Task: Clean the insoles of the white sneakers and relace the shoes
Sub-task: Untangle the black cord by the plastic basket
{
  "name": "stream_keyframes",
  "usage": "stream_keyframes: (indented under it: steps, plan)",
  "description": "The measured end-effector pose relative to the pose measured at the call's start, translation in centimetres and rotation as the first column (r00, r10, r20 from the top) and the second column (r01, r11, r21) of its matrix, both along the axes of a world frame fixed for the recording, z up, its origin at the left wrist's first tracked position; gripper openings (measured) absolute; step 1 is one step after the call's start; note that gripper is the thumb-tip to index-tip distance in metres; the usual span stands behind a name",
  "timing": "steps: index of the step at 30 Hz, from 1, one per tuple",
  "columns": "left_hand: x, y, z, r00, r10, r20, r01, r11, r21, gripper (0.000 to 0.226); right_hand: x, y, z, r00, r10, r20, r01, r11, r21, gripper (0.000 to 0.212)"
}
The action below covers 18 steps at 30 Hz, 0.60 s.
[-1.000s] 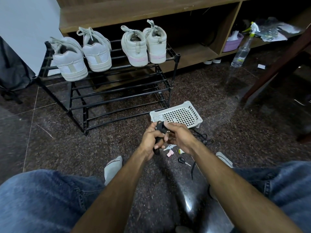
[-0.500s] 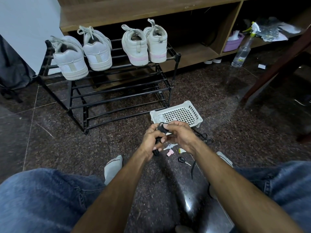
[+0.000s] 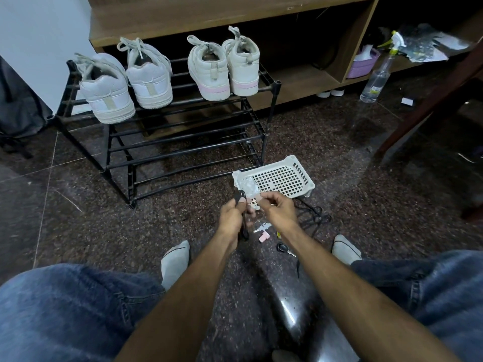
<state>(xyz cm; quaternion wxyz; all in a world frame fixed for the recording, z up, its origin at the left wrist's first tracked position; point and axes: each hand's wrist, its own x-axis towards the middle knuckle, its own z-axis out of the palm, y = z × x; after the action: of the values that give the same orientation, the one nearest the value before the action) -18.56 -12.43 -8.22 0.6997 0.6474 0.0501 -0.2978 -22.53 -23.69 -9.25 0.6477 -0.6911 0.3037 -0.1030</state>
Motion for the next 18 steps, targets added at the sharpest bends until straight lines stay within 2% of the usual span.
stream_keyframes:
  steps: [2, 4, 6, 9, 11, 14, 18]
  plan:
    - [0.3, 0.1, 0.0, 0.983, 0.082, -0.164, -0.107, 0.983, -0.15, 0.021, -0.1, 0.5, -0.7, 0.997, 0.081, -0.009, -0.081, 0.996, 0.033, 0.009]
    - [0.7, 0.1, -0.1, 0.961, 0.091, -0.259, -0.153, 0.961, -0.23, 0.023, 0.0, 1.1, -0.7, 0.977, 0.211, -0.008, -0.21, 0.976, 0.051, 0.02]
    - [1.1, -0.2, -0.2, 0.945, 0.103, -0.309, -0.193, 0.941, -0.277, 0.024, 0.6, 1.5, -1.1, 0.95, 0.31, -0.043, -0.31, 0.951, -0.006, 0.032]
    - [2.0, -0.9, -0.9, 0.922, 0.174, -0.345, -0.268, 0.931, -0.246, 0.021, 1.5, 2.2, -2.7, 0.924, 0.37, -0.097, -0.382, 0.906, -0.181, 0.02]
    - [2.6, -1.3, -1.9, 0.91, 0.201, -0.362, -0.296, 0.927, -0.229, 0.02, 2.1, 2.3, -3.9, 0.925, 0.354, -0.137, -0.376, 0.902, -0.212, 0.01]
    - [3.9, -2.3, -3.7, 0.904, 0.206, -0.374, -0.287, 0.942, -0.176, 0.018, 3.3, 1.6, -5.6, 0.928, 0.33, -0.176, -0.362, 0.91, -0.201, 0.037]
    - [6.2, -4.1, -6.3, 0.937, 0.119, -0.328, -0.144, 0.988, -0.051, 0.012, 5.5, -1.2, -7.3, 0.913, 0.347, -0.214, -0.36, 0.933, -0.025, 0.035]
